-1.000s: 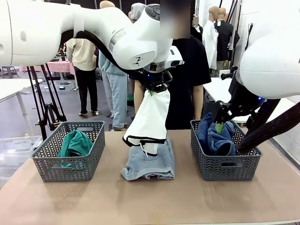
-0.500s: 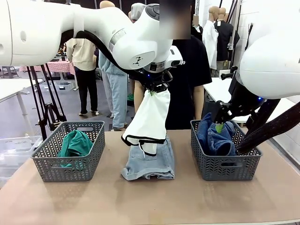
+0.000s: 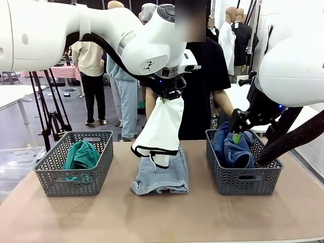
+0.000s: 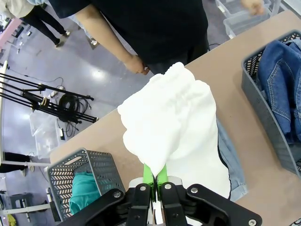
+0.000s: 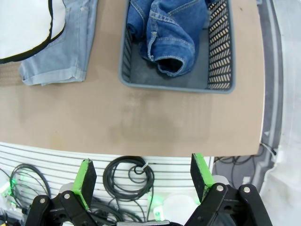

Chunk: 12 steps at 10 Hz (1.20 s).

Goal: Sort the tops and bottoms.
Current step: Sort the clothes according to human instructions.

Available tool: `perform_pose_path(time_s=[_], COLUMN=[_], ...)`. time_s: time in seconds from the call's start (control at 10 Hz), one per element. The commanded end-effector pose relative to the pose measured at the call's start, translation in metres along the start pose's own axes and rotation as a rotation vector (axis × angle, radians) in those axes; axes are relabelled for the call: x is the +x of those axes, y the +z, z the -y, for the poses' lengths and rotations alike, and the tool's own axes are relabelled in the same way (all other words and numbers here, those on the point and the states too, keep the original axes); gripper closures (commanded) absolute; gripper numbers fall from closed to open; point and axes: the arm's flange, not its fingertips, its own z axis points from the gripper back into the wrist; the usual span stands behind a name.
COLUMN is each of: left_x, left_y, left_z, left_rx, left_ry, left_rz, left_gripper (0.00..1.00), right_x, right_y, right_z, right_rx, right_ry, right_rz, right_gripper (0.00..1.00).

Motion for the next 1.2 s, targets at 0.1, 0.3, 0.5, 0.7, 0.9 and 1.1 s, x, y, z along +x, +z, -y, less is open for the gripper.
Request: perform_pose_path(time_s=[0.1,0.3,0.5,0.7,0.9,1.1], left_x=[-0.0007,-0.0007,-0.0007,-0.0007,-0.0007,-0.0007], left_y=[0.0029,0.0029,0.0029,0.0029,0.0029,0.0029], left_z=[-0.0052,-0.0052,-0.0052,-0.0052,-0.0052,-0.0052], left_rx=[-0.016,-0.016,-0.016,-0.016,-0.016,-0.016], left_ry=[-0.011,-0.011,-0.011,-0.011,-0.011,-0.011], left_rz=[0.013,0.013,0.013,0.013,0.013,0.013], left_gripper=[1.00,1.00,1.00,1.00,1.00,1.00], right_x=[0.0008,0.0008,0.0008,0.0008,0.0008,0.0008], right_y=[0.0001,0.0001,0.0001,0.0001,0.0001,0.0001], right_z=[0.0000,0.0000,0.0000,0.0000,0.0000,0.0000], right_rx=[0.006,0.006,0.006,0.006,0.006,0.006], right_ry=[0.002,0.002,0.002,0.002,0.002,0.002], right_rz=[-0.001,-0.001,-0.001,-0.001,-0.001,-0.001], right_gripper=[0.00,0.00,0.00,0.00,0.00,0.00])
